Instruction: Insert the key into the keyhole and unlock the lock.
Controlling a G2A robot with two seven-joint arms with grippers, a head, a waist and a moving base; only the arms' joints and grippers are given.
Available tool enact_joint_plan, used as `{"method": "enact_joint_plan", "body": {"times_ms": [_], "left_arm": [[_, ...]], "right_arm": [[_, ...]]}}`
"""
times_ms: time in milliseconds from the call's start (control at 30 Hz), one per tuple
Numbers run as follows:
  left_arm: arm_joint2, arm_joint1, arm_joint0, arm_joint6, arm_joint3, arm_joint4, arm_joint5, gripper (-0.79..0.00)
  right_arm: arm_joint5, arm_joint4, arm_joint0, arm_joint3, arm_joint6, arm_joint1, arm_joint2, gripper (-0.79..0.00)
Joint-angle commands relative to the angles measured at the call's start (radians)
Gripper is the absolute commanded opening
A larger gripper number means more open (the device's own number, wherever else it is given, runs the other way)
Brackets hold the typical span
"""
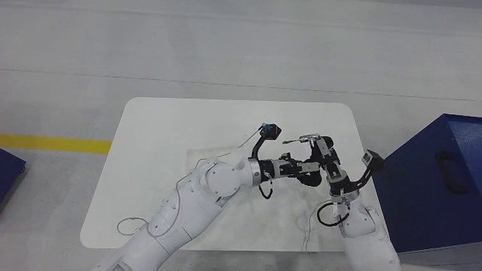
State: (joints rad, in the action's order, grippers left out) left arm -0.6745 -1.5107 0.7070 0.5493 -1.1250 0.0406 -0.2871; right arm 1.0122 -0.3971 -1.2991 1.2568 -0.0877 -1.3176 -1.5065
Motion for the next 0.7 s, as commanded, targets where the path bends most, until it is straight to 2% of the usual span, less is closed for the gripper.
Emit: {"method": "enact_joint_plan", "body": {"times_ms": [0, 100, 200, 233, 267, 333, 500, 567, 667], "left_arm": [[-0.002, -0.003, 0.001, -0.011, -0.002, 0.003, -0.004, -0.154], [-0.003, -0.008, 0.001, -0.021, -0.001, 0.012, -0.009, -0.185], [-0.008, -0.011, 0.002, -0.04, 0.004, 0.025, -0.003, -0.286], [-0.011, -0.012, 0.003, -0.045, 0.005, 0.027, -0.003, -0.388], [-0.015, -0.013, 0.005, -0.052, 0.006, 0.026, -0.005, -0.446], [-0.02, -0.014, 0.008, -0.055, 0.007, 0.032, -0.006, -0.493], [-0.031, -0.015, 0.019, -0.061, 0.004, 0.05, 0.004, -0.68], [-0.035, -0.015, 0.023, -0.06, 0.001, 0.054, 0.005, -0.785], [-0.044, -0.015, 0.029, -0.061, -0.004, 0.06, 0.003, -0.785]], "right_arm": [[0.0, -0.15, -0.001, -0.013, -0.129, -0.004, 0.013, -0.785], [0.0, -0.276, 0.011, -0.054, -0.253, -0.006, 0.038, -0.785], [0.0, -0.346, 0.025, -0.09, -0.339, -0.003, 0.063, -0.785], [0.0, -0.355, 0.031, -0.099, -0.362, -0.002, 0.072, -0.785], [0.0, -0.374, 0.037, -0.107, -0.382, 0.0, 0.075, -0.785], [0.0, -0.393, 0.047, -0.126, -0.42, 0.004, 0.087, -0.785], [0.0, -0.429, 0.069, -0.161, -0.48, 0.015, 0.113, -0.785], [0.0, -0.439, 0.076, -0.173, -0.5, 0.019, 0.122, -0.785], [0.0, -0.451, 0.086, -0.191, -0.525, 0.025, 0.134, -0.785]]}}
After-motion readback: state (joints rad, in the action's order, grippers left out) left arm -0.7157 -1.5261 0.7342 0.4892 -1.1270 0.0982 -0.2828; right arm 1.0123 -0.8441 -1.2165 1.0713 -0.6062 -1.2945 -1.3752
